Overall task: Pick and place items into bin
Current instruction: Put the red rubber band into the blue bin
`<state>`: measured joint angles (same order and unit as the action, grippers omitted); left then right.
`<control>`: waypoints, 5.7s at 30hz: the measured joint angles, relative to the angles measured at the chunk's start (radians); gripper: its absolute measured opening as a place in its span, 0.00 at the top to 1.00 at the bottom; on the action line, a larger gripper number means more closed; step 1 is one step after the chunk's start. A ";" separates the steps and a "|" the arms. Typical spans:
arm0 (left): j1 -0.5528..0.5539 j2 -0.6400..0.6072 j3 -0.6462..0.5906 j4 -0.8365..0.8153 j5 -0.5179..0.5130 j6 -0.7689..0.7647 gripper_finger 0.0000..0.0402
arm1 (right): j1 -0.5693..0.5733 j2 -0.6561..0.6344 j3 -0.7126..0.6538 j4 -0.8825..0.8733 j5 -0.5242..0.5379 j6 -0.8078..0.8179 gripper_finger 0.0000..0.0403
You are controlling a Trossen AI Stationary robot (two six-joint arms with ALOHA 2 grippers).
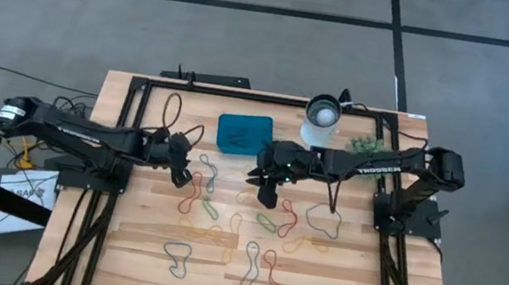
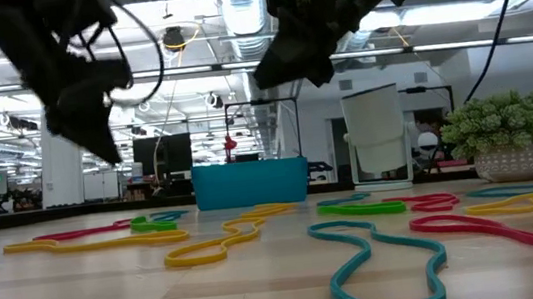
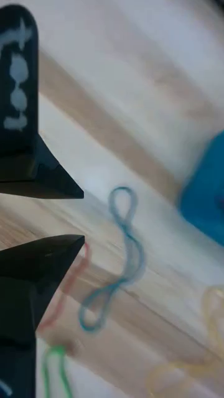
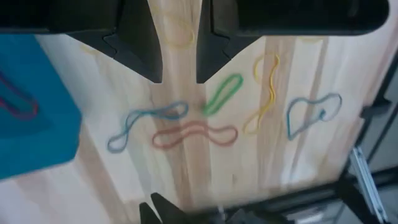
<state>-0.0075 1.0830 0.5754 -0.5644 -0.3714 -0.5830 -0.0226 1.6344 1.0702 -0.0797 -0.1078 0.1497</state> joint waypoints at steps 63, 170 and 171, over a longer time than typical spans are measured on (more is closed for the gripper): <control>0.025 0.094 0.396 0.103 0.002 0.344 1.00 | 0.021 0.031 0.002 0.007 0.003 0.024 0.77; 0.052 -0.060 0.386 -0.177 -0.255 0.270 0.74 | 0.124 -0.189 -0.201 -0.586 0.198 0.437 0.77; 0.042 -0.069 0.353 -0.139 -0.253 0.268 0.74 | 0.130 -0.166 -0.201 -0.567 0.185 0.451 0.77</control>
<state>0.0342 1.0144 0.9280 -0.7039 -0.6239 -0.3146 0.1072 1.4683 0.8692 -0.6463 0.0777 0.6005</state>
